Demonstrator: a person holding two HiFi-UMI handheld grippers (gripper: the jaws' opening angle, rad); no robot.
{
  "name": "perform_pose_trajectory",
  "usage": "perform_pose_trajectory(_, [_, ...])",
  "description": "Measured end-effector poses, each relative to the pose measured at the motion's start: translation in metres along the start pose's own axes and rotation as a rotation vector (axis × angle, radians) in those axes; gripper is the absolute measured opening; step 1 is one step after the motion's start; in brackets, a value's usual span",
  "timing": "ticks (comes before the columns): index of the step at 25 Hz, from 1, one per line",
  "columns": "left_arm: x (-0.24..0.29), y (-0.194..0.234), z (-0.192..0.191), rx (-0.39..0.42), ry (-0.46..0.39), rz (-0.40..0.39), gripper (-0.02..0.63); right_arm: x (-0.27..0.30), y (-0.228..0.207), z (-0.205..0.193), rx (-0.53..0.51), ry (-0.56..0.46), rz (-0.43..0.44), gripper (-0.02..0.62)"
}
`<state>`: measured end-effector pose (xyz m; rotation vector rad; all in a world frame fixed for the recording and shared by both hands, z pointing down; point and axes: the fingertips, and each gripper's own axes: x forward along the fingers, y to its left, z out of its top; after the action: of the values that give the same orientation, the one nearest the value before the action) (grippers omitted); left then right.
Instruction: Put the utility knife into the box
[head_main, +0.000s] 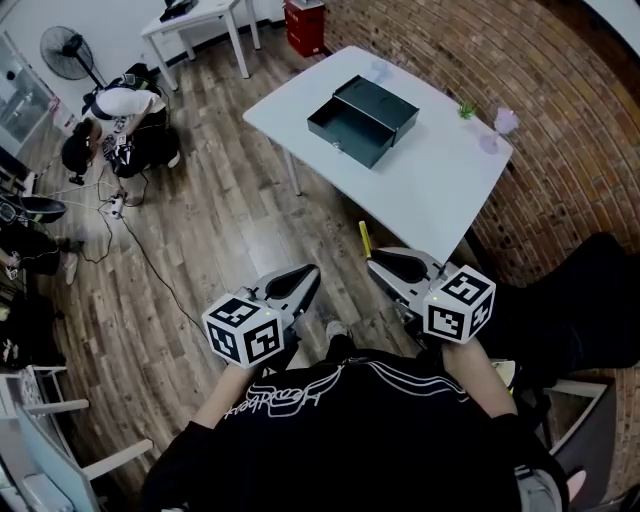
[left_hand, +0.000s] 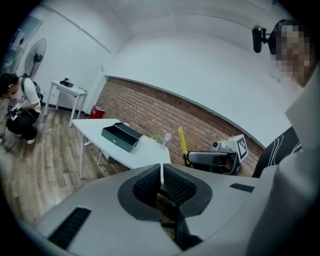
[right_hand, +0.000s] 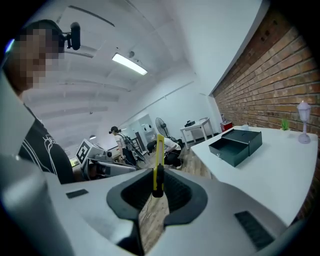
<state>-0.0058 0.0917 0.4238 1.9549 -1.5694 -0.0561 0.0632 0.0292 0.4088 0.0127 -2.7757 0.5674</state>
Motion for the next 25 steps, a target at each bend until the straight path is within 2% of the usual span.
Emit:
perform_pose_trajectory(10, [0.086,0.064,0.075,0.038,0.032,-0.018,0.04,0.052,-0.104,0.054,0.017,0.005,-0.044,0.066])
perform_pose_trajectory(17, [0.113,0.091,0.093,0.029,0.049,-0.044,0.04,0.074,-0.136,0.067,0.019,0.028,-0.088,0.066])
perform_pose_trajectory(25, [0.153,0.136,0.136,0.057,0.099,-0.134,0.04,0.113,-0.184,0.094,0.05,0.027,-0.202,0.066])
